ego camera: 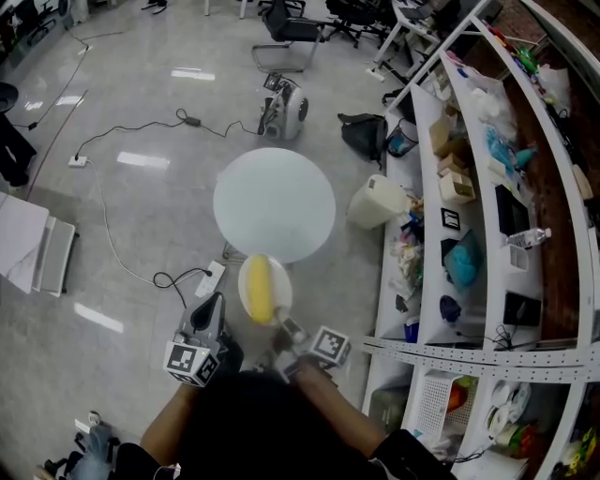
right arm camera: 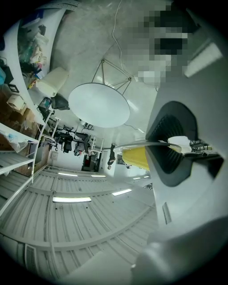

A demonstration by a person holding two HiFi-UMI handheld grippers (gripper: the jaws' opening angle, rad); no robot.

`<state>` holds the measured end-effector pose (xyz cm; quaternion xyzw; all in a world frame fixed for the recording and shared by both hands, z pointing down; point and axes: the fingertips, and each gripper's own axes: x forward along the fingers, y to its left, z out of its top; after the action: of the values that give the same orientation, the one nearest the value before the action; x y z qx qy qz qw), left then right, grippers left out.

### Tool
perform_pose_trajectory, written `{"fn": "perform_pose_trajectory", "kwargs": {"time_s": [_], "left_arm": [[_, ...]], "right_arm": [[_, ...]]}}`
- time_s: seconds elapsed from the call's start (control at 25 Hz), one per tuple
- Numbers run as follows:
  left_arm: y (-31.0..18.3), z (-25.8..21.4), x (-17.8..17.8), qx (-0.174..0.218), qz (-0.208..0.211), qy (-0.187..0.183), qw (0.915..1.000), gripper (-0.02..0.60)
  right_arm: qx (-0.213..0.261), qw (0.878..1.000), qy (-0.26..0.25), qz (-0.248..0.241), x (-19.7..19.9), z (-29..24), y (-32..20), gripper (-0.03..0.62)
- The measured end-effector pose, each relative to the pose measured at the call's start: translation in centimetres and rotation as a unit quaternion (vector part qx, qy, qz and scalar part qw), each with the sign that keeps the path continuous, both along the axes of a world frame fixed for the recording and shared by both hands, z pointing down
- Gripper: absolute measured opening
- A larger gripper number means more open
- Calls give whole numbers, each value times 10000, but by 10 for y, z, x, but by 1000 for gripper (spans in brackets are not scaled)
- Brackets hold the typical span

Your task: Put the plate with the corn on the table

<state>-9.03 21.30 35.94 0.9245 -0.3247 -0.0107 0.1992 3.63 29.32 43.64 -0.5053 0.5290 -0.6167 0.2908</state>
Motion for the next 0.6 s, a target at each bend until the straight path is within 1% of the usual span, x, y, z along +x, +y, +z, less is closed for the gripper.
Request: {"fn": "perform_pose_trajectory", "kwargs": {"time_s": [0.16,0.28,0.4,0.52,0.6], "left_arm": [[-18,-2,-7,18,12,44,10000,2],[-34,-2,-13,65,64,51,9999,2],[-45,-3,-18,108,131,46,9998,2],[-52,-6,-23,189,137,65,9997,2],[-58,-9,-23,205,124,120,9996,2]], "right_arm": [[-134,9999,60,69,-4,8,-11,37],[-126,9998,79,131,-10,4,-26,37],[20,9999,46,165,-18,-5,-44,37],[-162,9994,180,227,-18,0,-46,37],[-119,9995,214,207,-20,-1,-55,37]]}}
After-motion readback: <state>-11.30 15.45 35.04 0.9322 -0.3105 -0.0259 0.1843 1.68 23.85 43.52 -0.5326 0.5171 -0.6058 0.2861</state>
